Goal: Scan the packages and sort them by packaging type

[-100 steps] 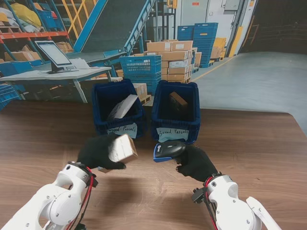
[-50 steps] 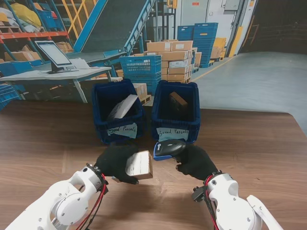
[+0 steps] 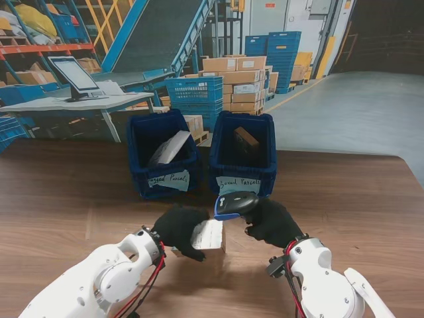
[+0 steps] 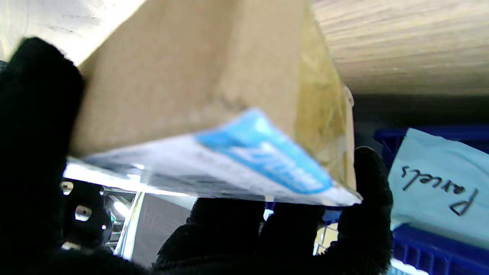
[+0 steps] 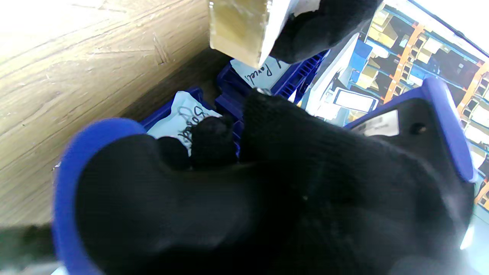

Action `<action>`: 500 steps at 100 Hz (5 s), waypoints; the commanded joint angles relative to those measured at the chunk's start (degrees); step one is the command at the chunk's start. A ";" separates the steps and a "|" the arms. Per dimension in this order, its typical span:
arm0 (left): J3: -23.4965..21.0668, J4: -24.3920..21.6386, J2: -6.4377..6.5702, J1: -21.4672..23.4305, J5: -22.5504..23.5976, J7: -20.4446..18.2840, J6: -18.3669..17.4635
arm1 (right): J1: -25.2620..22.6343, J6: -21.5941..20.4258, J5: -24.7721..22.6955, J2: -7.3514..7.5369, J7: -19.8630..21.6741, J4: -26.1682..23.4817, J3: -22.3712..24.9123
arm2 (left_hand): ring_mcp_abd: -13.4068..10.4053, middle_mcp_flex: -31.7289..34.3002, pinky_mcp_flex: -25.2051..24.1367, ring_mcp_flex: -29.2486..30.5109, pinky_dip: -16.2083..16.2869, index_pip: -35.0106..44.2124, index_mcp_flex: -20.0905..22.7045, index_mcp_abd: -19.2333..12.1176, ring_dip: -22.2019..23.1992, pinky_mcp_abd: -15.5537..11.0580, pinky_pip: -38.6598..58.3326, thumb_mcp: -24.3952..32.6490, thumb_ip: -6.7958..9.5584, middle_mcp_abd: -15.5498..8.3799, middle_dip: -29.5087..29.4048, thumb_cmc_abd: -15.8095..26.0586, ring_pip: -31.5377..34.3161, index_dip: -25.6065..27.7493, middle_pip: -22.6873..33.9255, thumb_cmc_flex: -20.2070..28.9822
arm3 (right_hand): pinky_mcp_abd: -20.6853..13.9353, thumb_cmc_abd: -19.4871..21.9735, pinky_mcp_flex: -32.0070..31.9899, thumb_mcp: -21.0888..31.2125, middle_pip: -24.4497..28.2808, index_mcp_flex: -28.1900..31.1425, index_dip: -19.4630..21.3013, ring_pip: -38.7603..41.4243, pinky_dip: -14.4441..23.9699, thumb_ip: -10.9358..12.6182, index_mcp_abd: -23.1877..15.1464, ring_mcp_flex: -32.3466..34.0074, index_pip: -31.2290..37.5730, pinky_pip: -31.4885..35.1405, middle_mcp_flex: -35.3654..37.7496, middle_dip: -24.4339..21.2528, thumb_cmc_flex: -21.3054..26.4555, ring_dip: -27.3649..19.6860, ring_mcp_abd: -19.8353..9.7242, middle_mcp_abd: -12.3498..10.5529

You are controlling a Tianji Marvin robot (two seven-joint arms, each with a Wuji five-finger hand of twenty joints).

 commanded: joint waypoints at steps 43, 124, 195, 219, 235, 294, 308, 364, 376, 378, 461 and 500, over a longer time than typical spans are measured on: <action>8.58 8.62 -1.87 -7.54 -4.18 -0.71 1.53 | 0.20 -1.28 1.47 -0.14 1.74 1.06 1.42 | -7.14 4.99 -1.25 3.72 -0.87 17.73 3.71 -17.02 3.56 -0.24 -0.94 14.96 4.32 -10.13 2.96 11.85 12.16 3.47 4.60 26.67 | -0.08 2.91 0.85 4.96 -0.30 3.69 1.12 0.49 1.11 0.70 -2.12 0.95 1.26 1.88 0.85 0.35 5.42 1.06 1.00 0.65; 10.97 9.56 -1.30 -10.09 -4.64 -5.35 4.96 | -0.63 -1.57 1.89 0.15 3.09 0.75 2.11 | -2.13 -25.15 -14.78 -23.96 -13.89 -33.82 -1.89 -4.96 -30.45 -4.59 -24.63 7.58 2.60 -1.24 -29.48 20.39 -19.01 -23.36 -13.36 5.67 | -0.01 2.85 0.68 4.97 -0.33 3.80 1.17 0.47 1.15 0.63 -2.12 0.87 1.25 1.82 0.82 0.37 5.48 1.09 1.12 0.73; 11.49 4.26 0.04 -10.26 -5.83 -14.20 8.37 | -0.13 -1.46 0.58 0.49 4.26 0.10 2.12 | -1.93 -37.81 -19.58 -43.32 -20.41 -48.55 -13.36 -2.49 -44.53 -7.66 -46.34 -16.40 3.00 1.48 -39.27 33.65 -28.58 -28.11 -30.53 3.12 | -0.07 2.89 0.62 4.97 -0.36 3.80 1.18 0.51 1.20 0.65 -2.12 0.88 1.24 1.83 0.83 0.42 5.47 1.16 1.19 0.70; 6.11 1.19 -0.36 -5.91 -7.80 -12.24 6.57 | 0.89 -0.27 -2.03 1.03 6.28 -1.39 2.32 | -2.82 -35.80 -19.59 -42.48 -19.65 -48.23 -12.25 -2.88 -44.20 -7.74 -46.85 -22.85 4.37 1.15 -38.36 36.96 -28.04 -27.26 -31.94 5.00 | 0.18 2.91 0.70 4.95 -0.37 3.84 1.18 0.45 1.28 0.68 -2.19 0.80 1.25 1.87 0.83 0.44 5.43 1.11 1.03 0.61; 1.52 -2.12 -0.32 -1.56 -5.30 -9.92 5.57 | 2.13 0.47 -3.84 1.56 8.52 -1.96 2.41 | -2.96 -33.92 -18.88 -40.87 -19.39 -47.57 -10.18 -3.27 -43.70 -7.46 -46.65 -22.70 4.50 0.90 -37.86 36.88 -27.38 -26.98 -32.03 5.21 | -0.17 2.98 0.64 4.96 -0.36 3.85 1.20 0.46 1.21 0.72 -2.22 0.82 1.22 1.77 0.82 0.45 5.41 1.11 0.97 0.60; -17.66 -12.26 0.62 13.67 -2.70 -13.11 2.83 | 8.30 -1.34 -8.99 2.90 13.34 1.86 -1.67 | -3.25 -27.55 -17.68 -36.96 -19.33 -45.23 -4.17 -4.64 -42.67 -7.12 -45.86 -20.18 4.82 0.06 -36.71 37.54 -26.37 -26.00 -31.47 4.31 | 0.04 3.34 0.62 4.76 -0.35 3.67 1.40 0.36 1.20 0.80 -2.73 0.67 1.17 1.59 0.57 0.45 5.22 1.09 0.64 0.26; -20.44 -13.07 0.70 15.48 -3.01 -14.05 2.53 | 9.34 -2.31 -11.20 3.17 13.79 4.06 -3.09 | -3.30 -27.47 -17.76 -36.89 -19.46 -45.07 -3.81 -4.76 -42.62 -7.14 -45.92 -19.60 4.88 0.10 -36.63 37.44 -26.41 -25.89 -31.53 4.20 | -0.08 3.45 0.59 4.80 -0.25 3.54 1.47 0.39 1.18 0.83 -2.70 0.55 1.14 1.60 0.48 0.52 5.18 1.14 0.56 0.17; -23.40 -13.71 0.77 17.44 -3.38 -14.95 1.81 | 15.19 -1.07 -14.30 2.22 7.83 14.42 -11.20 | -3.09 -28.01 -17.97 -37.13 -19.86 -45.22 -4.32 -4.86 -42.44 -7.26 -46.30 -18.39 4.73 0.18 -36.50 37.41 -26.60 -25.79 -31.71 3.22 | -0.19 3.41 0.85 5.04 0.08 3.42 1.56 0.58 0.91 0.83 -2.83 0.58 1.43 1.68 0.32 0.35 5.06 0.93 0.46 0.05; -23.52 -13.75 1.05 17.22 -3.77 -16.85 1.72 | 16.13 -1.25 -15.00 2.03 6.58 15.82 -12.82 | -3.21 -29.00 -18.17 -37.66 -19.89 -45.46 -4.98 -4.89 -42.49 -7.46 -46.41 -18.28 4.73 0.14 -36.60 37.54 -26.81 -25.84 -31.96 2.97 | -0.13 3.46 1.01 5.10 0.14 3.38 1.53 0.59 0.83 0.87 -2.86 0.65 1.44 1.69 0.38 0.29 5.00 0.85 0.27 -0.03; -23.49 -13.63 1.09 17.11 -3.76 -17.04 1.67 | 16.23 -1.26 -14.95 1.99 6.41 16.01 -13.03 | -3.16 -28.96 -18.18 -37.65 -19.89 -45.43 -4.94 -4.85 -42.48 -7.46 -46.41 -18.27 4.73 0.18 -36.59 37.57 -26.79 -25.82 -31.91 2.92 | -0.10 3.45 0.99 5.11 0.14 3.40 1.53 0.59 0.82 0.87 -2.85 0.63 1.45 1.68 0.36 0.29 5.01 0.85 0.29 -0.04; -24.53 -13.98 1.70 17.52 -5.21 -21.27 1.43 | 20.42 -2.52 -15.10 0.55 -0.48 24.18 -20.09 | -3.37 -30.13 -18.49 -38.60 -19.89 -45.68 -5.58 -4.76 -42.58 -7.94 -47.04 -17.26 4.66 0.45 -36.77 37.47 -27.13 -25.69 -32.00 2.50 | -0.17 3.46 0.79 5.06 0.23 3.39 1.40 0.65 0.81 0.86 -2.85 0.61 1.52 1.61 0.30 0.23 5.01 0.86 0.34 0.02; -24.85 -13.49 1.88 17.85 -5.87 -22.33 1.01 | 21.37 -2.94 -14.08 0.09 -1.82 26.33 -22.09 | -3.47 -30.59 -18.58 -38.97 -19.84 -45.75 -5.82 -4.83 -42.64 -8.13 -47.23 -17.39 4.62 0.43 -36.83 37.65 -27.24 -25.66 -32.08 2.53 | -0.03 3.48 0.80 5.03 0.20 3.36 1.35 0.61 0.87 0.87 -2.94 0.59 1.53 1.59 0.31 0.17 4.98 0.84 0.35 -0.08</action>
